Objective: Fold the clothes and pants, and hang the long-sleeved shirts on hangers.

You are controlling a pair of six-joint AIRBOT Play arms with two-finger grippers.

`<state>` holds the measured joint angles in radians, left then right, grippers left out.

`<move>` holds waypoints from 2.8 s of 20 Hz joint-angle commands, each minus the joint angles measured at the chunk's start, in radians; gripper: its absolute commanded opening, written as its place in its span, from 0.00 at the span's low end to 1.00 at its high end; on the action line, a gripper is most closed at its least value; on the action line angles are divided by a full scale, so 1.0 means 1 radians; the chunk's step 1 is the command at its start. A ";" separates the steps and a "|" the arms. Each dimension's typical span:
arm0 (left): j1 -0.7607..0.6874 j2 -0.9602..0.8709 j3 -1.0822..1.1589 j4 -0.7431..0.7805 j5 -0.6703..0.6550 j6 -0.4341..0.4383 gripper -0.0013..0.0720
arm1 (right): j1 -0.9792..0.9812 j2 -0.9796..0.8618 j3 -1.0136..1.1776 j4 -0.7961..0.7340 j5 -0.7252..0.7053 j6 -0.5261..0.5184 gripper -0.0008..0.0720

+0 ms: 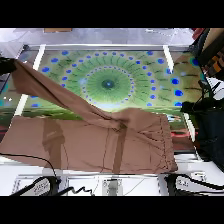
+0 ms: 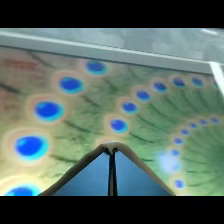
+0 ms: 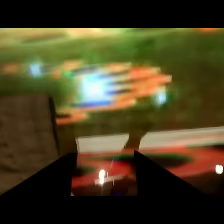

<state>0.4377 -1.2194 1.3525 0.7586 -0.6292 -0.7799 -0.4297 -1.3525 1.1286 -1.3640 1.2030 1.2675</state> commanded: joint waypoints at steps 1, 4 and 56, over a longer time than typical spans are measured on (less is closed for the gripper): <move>0.003 0.011 0.001 0.157 0.042 0.003 0.04 | -0.054 -0.032 -0.046 0.011 0.202 -0.103 0.56; 0.003 0.011 0.001 0.250 0.043 0.003 0.04 | -0.068 -0.055 -0.106 0.107 0.256 -0.185 0.55; 0.131 -0.202 -0.207 0.671 -0.245 -0.226 0.03 | -0.149 -0.205 -0.005 0.547 -0.171 -0.385 0.04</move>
<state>0.5129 -1.3815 1.1858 1.4021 -0.8349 -1.0203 -0.5781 -1.5581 1.1236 -0.7933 1.0336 0.8734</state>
